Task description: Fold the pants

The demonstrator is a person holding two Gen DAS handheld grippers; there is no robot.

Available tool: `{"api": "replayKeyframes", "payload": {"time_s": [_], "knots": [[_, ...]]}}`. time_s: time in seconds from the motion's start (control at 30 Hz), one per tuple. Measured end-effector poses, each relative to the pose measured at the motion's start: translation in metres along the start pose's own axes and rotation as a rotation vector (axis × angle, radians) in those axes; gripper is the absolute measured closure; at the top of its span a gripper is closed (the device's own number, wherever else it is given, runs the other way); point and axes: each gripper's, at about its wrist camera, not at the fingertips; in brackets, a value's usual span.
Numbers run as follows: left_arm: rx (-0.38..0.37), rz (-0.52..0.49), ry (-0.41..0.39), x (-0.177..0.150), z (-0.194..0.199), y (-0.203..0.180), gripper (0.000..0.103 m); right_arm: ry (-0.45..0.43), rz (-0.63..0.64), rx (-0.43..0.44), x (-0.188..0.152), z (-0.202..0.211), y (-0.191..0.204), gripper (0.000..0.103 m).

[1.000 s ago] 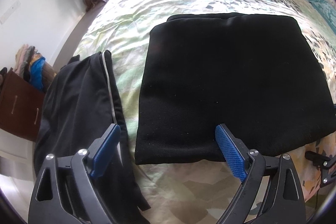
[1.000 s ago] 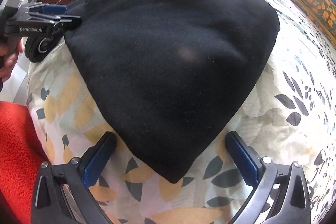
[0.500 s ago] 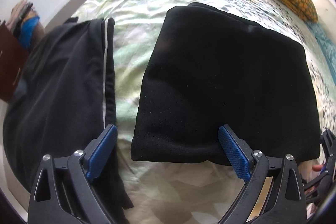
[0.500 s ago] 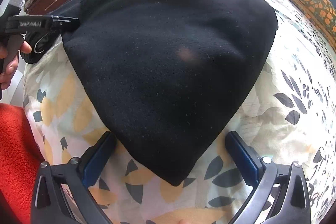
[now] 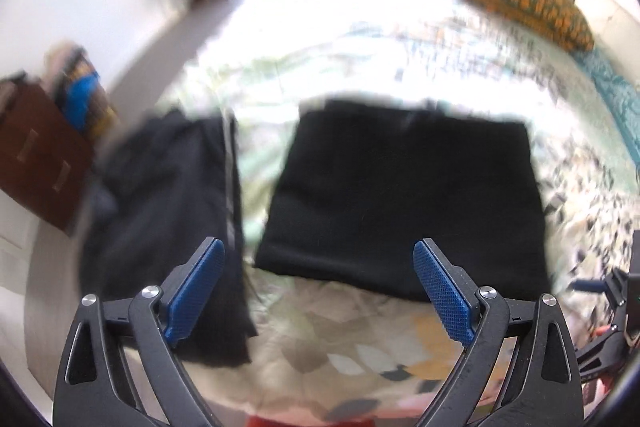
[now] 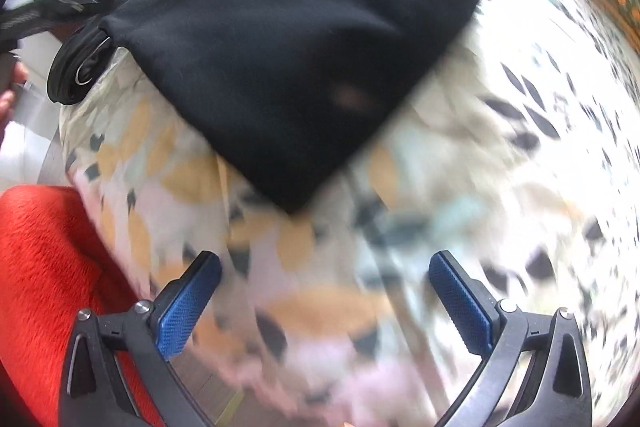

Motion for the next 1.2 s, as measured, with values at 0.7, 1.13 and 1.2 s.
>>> {"api": "replayKeyframes", "payload": {"time_s": [0.7, 1.13, 1.2], "knots": [[0.195, 0.189, -0.108, -0.023, 0.250, -0.037, 0.006, -0.571, 0.118, -0.070, -0.020, 0.375, 0.013, 0.000], [0.270, 0.206, 0.115, -0.084, 0.219, -0.081, 0.006, -0.403, -0.035, 0.066, -0.069, 0.272, 0.047, 0.000], [0.286, 0.216, 0.096, -0.085, 0.223, -0.081, 0.006, -0.381, -0.026, 0.098, -0.071, 0.265, 0.053, 0.000]]}}
Point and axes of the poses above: each gripper's, at about its wrist camera, not at the fingertips, and z roughly against the way its jaws point, y to its left, x to its top, and after that the axes turned 12 degrees about x, right-handed
